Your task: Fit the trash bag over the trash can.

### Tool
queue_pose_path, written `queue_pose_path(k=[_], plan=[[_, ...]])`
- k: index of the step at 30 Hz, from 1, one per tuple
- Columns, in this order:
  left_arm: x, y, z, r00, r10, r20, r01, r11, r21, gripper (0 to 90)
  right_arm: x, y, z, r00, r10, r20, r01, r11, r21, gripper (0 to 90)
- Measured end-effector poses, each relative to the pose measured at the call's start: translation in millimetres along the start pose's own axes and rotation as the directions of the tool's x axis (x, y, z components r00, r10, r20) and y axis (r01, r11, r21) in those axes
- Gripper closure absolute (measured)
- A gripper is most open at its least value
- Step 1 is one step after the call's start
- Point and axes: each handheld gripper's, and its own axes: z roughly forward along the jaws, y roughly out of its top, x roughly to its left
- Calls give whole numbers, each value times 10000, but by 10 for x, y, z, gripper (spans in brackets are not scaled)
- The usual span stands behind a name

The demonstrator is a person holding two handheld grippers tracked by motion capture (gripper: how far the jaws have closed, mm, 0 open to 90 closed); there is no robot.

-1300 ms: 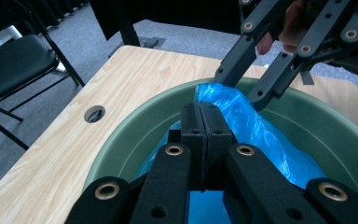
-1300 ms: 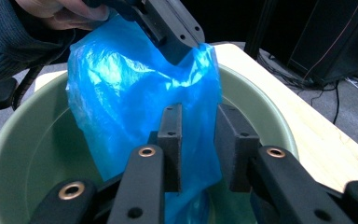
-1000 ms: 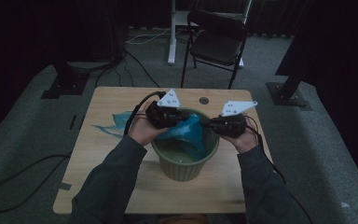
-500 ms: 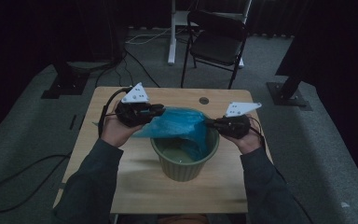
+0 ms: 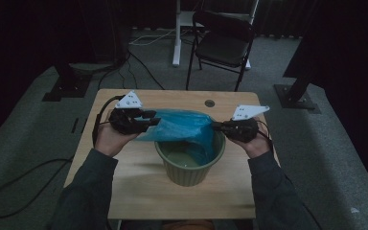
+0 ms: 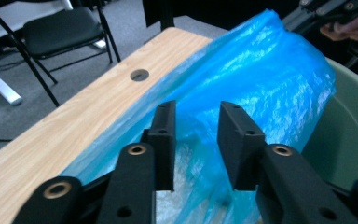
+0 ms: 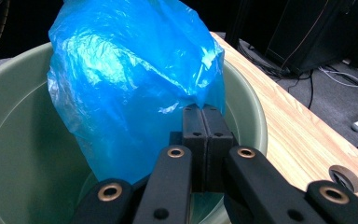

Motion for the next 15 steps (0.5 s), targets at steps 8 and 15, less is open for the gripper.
queue_pose_path(k=[8, 15], plan=[[-6, -2, 144, 9931, -638, 982, 627, 9979, 148, 605, 8, 2, 12, 10000, -28, 16, 28, 10000, 20, 900], [-83, -15, 286, 9966, -203, 794, 170, 9990, 412, 836, 10, 1, -7, 10000, -50, 58, 51, 10000, -24, 898]])
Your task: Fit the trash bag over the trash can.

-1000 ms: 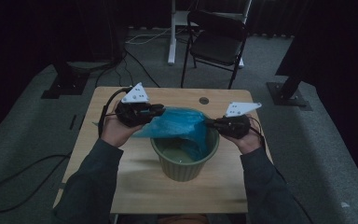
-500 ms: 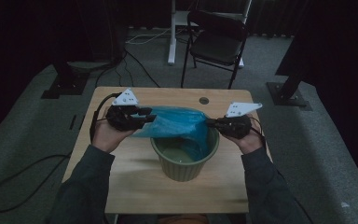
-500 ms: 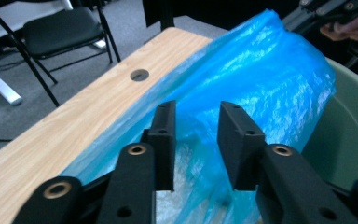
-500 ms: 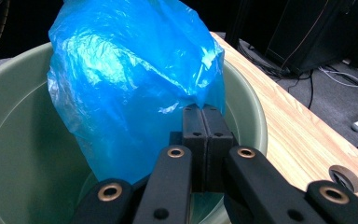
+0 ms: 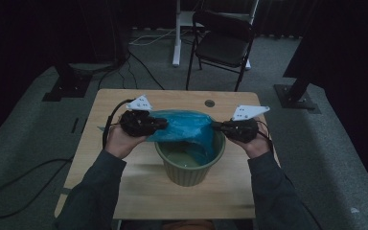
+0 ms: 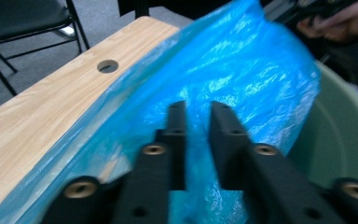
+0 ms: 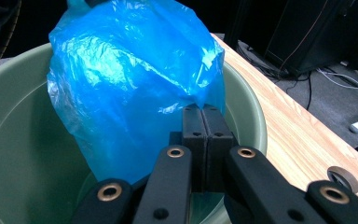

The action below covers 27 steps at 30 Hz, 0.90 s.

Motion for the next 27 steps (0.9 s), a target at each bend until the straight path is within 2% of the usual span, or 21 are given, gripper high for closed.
queue_pose_path(k=[2, 6, 9, 16, 20, 22, 27], plan=[[-19, 0, 17, 9997, 186, -157, -185, 9998, 65, 888, 3, -8, -8, 10000, 6, 11, -6, 10000, 9, 892], [-34, 6, 5, 9988, 316, -377, -315, 9995, 29, 894, -16, -49, -27, 10000, 79, 47, -79, 9999, 95, 866], [-51, 23, 6, 9979, 416, -498, -415, 9991, 33, 894, -24, -60, -51, 9998, 140, 124, -139, 9999, -55, 801], [-64, 46, 42, 9975, 533, -465, -530, 9986, 68, 893, -4, 87, -116, 9998, -52, 194, 59, 9993, -363, 753], [-72, 57, 57, 9975, 562, -431, -561, 9984, 12, 893, 7, 182, -53, 9997, -212, 157, 216, 9993, -307, 726], [-82, 68, 61, 9973, 606, -419, -605, 9982, 17, 893, 7, 218, 3, 9990, -326, 317, 333, 9992, -198, 705], [-101, 101, 59, 9968, 699, -382, -702, 9975, -58, 893, -12, 298, 126, 9990, -359, 275, 362, 9993, -94, 662]])
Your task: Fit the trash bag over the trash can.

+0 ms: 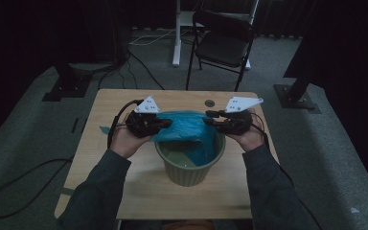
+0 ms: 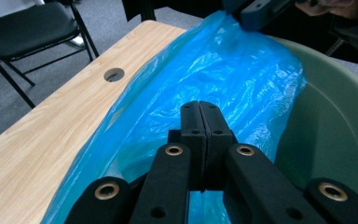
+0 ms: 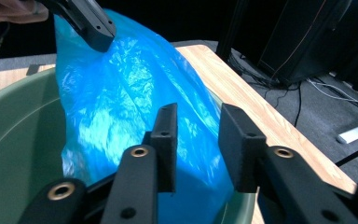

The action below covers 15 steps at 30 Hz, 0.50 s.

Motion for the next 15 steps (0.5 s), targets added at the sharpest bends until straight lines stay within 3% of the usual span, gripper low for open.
queue_pose_path(k=[10, 15], plan=[[-7, 11, 9, 10000, 34, 39, -34, 9999, -137, 893, -20, 141, 181, 9996, -245, -155, 250, 9992, 321, 610], [-15, 9, -5, 10000, 53, 16, -53, 9998, -171, 894, 13, 189, 342, 9970, -734, 243, 704, 9919, 1059, 626]])
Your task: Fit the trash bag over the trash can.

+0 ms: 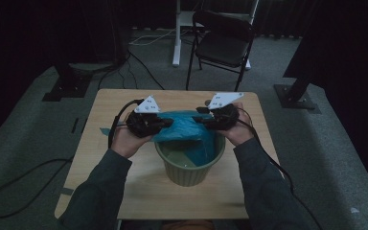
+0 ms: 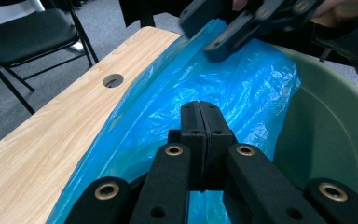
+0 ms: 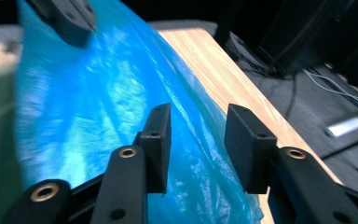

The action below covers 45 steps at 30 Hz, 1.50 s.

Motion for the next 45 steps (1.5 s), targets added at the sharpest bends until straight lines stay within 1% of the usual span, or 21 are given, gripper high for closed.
queue_pose_path(k=[1, 2, 4, 6, 8, 10, 13, 16, 18, 21, 23, 24, 26, 29, 35, 37, 40, 41, 42, 43, 45], plan=[[1, -2, -3, 10000, 11, -6, -11, 10000, 5, 893, 1, 7, 27, 9999, -57, 132, 55, 9998, 201, 661], [3, -5, -4, 10000, 24, -41, -24, 10000, 27, 893, 1, 10, 44, 9995, -133, 284, 124, 9993, 348, 738], [13, -17, -2, 10000, 7, -87, -7, 10000, 69, 893, -7, 10, 53, 9999, -68, 127, 62, 9989, 461, 858], [24, -29, -6, 9999, -22, -111, 23, 10000, 87, 893, -1, 3, 48, 9998, -128, 168, 117, 9979, 635, 898], [31, -43, -16, 9999, -24, -147, 25, 9999, 117, 893, -3, -17, 27, 9996, -67, 282, 47, 9975, 700, 900], [35, -61, -17, 9998, -64, -190, 65, 9999, 88, 893, -30, -47, -12, 9993, 135, 338, -156, 9980, 617, 900], [41, -87, 5, 9998, -59, -206, 64, 9997, 225, 892, -82, -95, -73, 9982, 563, 228, -569, 9980, 261, 900], [39, -95, 22, 9998, -74, -166, 78, 9997, 239, 891, -103, -123, -120, 9965, 808, 199, -808, 9967, -6, 900], [28, -96, 29, 9999, -64, -129, 67, 9996, 277, 889, -103, -131, -128, 9965, 813, 212, -812, 9967, -44, 900], [30, -103, 3, 9998, -88, -196, 92, 9998, 203, 853, -102, -158, -150, 9962, 808, 336, -806, 9967, -60, 900], [38, -107, -18, 9996, -96, -255, 101, 9998, 169, 839, -106, -169, -161, 9957, 877, 286, -874, 9961, -129, 900], [64, -119, -67, 9990, -196, -412, 199, 9998, 68, 839, -112, -180, -174, 9954, 919, 265, -914, 9956, -200, 900], [104, -137, -118, 9980, -344, -538, 343, 9994, -18, 837, -122, -207, -206, 9945, 1011, 273, -1002, 9945, -316, 900], [164, -172, -172, 9954, -550, -785, 549, 9985, -32, 837, -126, -218, -223, 9943, 1041, 249, -1031, 9940, -367, 900], [256, -216, -149, 9893, -949, -1105, 961, 9954, 57, 833, -129, -215, -216, 9943, 1052, 154, -1044, 9934, -471, 900], [278, -227, -127, 9892, -1066, -1004, 1080, 9941, 77, 824, -121, -213, -211, 9945, 1042, 138, -1035, 9936, -462, 900], [252, -232, -87, 9925, -977, -741, 989, 9950, 125, 783, -122, -214, -212, 9945, 1035, 140, -1028, 9936, -473, 900], [252, -232, -87, 9925, -977, -741, 989, 9950, 125, 760, -122, -214, -212, 9945, 1035, 140, -1028, 9936, -473, 900], [233, -230, -70, 9949, -909, -440, 913, 9958, 60, 760, -125, -213, -214, 9945, 1042, 143, -1034, 9935, -482, 900], [225, -226, -56, 9954, -873, -382, 877, 9961, 83, 722, -128, -212, -220, 9945, 1043, 128, -1035, 9933, -504, 900], [218, -214, -16, 9958, -805, -430, 818, 9962, 285, 685, -127, -209, -230, 9946, 1035, 114, -1028, 9933, -530, 899]])
